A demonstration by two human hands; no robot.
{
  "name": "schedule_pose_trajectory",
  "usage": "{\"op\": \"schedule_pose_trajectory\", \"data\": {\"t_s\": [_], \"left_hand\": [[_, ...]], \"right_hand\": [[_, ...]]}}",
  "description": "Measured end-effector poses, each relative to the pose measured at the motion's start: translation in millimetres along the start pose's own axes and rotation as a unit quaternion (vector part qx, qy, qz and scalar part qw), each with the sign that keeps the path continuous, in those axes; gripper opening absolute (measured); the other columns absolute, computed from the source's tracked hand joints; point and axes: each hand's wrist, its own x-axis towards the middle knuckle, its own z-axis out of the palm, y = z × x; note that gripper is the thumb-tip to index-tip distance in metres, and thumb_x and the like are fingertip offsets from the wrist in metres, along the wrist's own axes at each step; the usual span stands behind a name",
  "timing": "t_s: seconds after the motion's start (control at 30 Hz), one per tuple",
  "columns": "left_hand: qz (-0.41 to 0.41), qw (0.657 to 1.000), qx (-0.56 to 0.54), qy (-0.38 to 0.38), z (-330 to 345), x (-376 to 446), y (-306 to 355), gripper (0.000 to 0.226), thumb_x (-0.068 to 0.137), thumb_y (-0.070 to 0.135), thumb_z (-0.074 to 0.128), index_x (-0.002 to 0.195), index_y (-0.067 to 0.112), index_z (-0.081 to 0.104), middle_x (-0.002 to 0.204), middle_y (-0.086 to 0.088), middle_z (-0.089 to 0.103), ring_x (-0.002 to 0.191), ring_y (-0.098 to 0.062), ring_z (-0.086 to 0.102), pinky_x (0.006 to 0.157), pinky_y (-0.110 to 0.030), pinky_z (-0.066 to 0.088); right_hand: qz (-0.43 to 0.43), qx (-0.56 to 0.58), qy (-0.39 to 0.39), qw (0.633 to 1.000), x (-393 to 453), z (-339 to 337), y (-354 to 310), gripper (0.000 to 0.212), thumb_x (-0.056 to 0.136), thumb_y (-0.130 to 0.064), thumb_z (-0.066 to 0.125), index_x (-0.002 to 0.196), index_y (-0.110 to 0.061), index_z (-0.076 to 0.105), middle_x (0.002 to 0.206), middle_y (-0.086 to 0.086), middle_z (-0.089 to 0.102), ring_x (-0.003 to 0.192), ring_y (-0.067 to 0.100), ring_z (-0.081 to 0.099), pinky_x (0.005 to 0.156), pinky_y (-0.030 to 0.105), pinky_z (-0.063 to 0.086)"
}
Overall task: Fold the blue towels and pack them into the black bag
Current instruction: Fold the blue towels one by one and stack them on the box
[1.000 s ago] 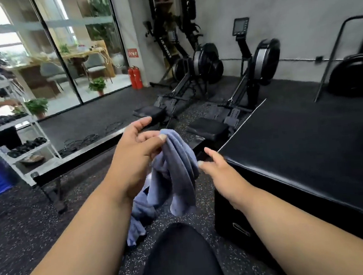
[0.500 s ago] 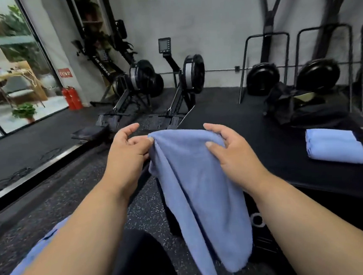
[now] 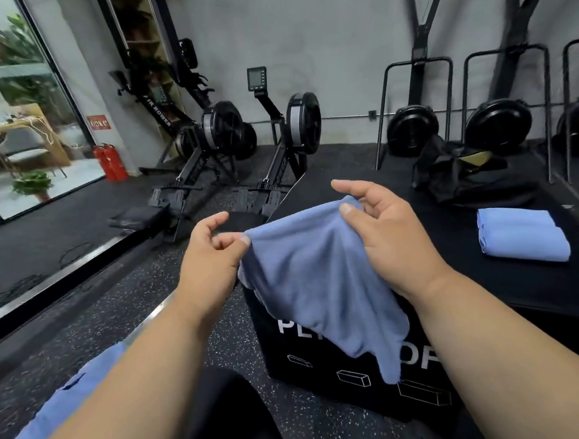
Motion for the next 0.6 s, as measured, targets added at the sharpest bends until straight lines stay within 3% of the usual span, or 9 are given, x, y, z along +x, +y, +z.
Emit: {"op": "schedule_pose_trajectory", "data": {"t_s": [0.1, 0.17, 0.3, 0.43, 0.53, 0.6], "left_hand": [[-0.025, 0.999, 0.004, -0.033, 5, -14, -12, 0.060, 0.093, 0.010, 0.078, 0.142, 0.027, 0.048, 0.111, -0.002, 0.076, 0.108, -0.023, 0.073, 0.102, -0.041, 0.056], [-0.041, 0.997, 0.019, -0.062, 10, -28, -22, 0.066, 0.090, 0.010, 0.082, 0.145, 0.025, 0.048, 0.114, -0.005, 0.073, 0.104, -0.015, 0.072, 0.096, -0.033, 0.057], [-0.106, 0.986, 0.070, -0.105, 20, -54, -47, 0.098, 0.066, 0.052, 0.088, 0.150, 0.027, 0.044, 0.113, 0.003, 0.072, 0.100, -0.002, 0.070, 0.091, -0.025, 0.051], [-0.206, 0.963, 0.012, -0.172, 32, -74, -63, 0.103, 0.070, 0.072, 0.074, 0.156, 0.034, 0.033, 0.113, 0.021, 0.074, 0.117, -0.004, 0.066, 0.108, -0.041, 0.048], [-0.181, 0.968, -0.042, -0.171, 39, -74, -59, 0.103, 0.068, 0.073, 0.074, 0.155, 0.036, 0.032, 0.113, 0.020, 0.074, 0.117, -0.003, 0.066, 0.109, -0.044, 0.049], [-0.135, 0.977, -0.039, -0.162, 45, -70, -54, 0.110, 0.064, 0.063, 0.083, 0.156, 0.034, 0.028, 0.111, 0.015, 0.073, 0.113, -0.003, 0.067, 0.110, -0.040, 0.051]], "right_hand": [[0.006, 0.042, -0.032, 0.999, 2, 9, -2, 0.034, 0.105, -0.012, 0.060, 0.119, -0.039, 0.075, 0.089, 0.009, 0.061, 0.086, 0.024, 0.050, 0.083, 0.043, 0.046], [0.005, 0.047, -0.042, 0.998, 3, 14, -2, 0.033, 0.104, -0.013, 0.061, 0.119, -0.039, 0.075, 0.089, 0.011, 0.057, 0.087, 0.025, 0.050, 0.087, 0.043, 0.047], [0.015, 0.073, -0.052, 0.996, 6, 17, -2, 0.032, 0.103, -0.016, 0.062, 0.123, -0.038, 0.074, 0.096, 0.012, 0.055, 0.093, 0.025, 0.051, 0.108, 0.046, 0.049], [0.028, 0.072, -0.064, 0.995, 8, 17, -4, 0.033, 0.105, -0.011, 0.061, 0.126, -0.032, 0.073, 0.105, 0.008, 0.073, 0.104, 0.019, 0.066, 0.116, 0.044, 0.047], [0.030, 0.044, -0.077, 0.996, 7, 18, -6, 0.035, 0.105, -0.009, 0.060, 0.129, -0.031, 0.072, 0.112, 0.020, 0.075, 0.110, 0.015, 0.068, 0.114, 0.039, 0.049], [0.039, 0.037, -0.083, 0.995, 5, 19, -6, 0.037, 0.106, -0.006, 0.058, 0.134, -0.027, 0.070, 0.114, 0.010, 0.079, 0.114, 0.012, 0.069, 0.110, 0.027, 0.050]]}}
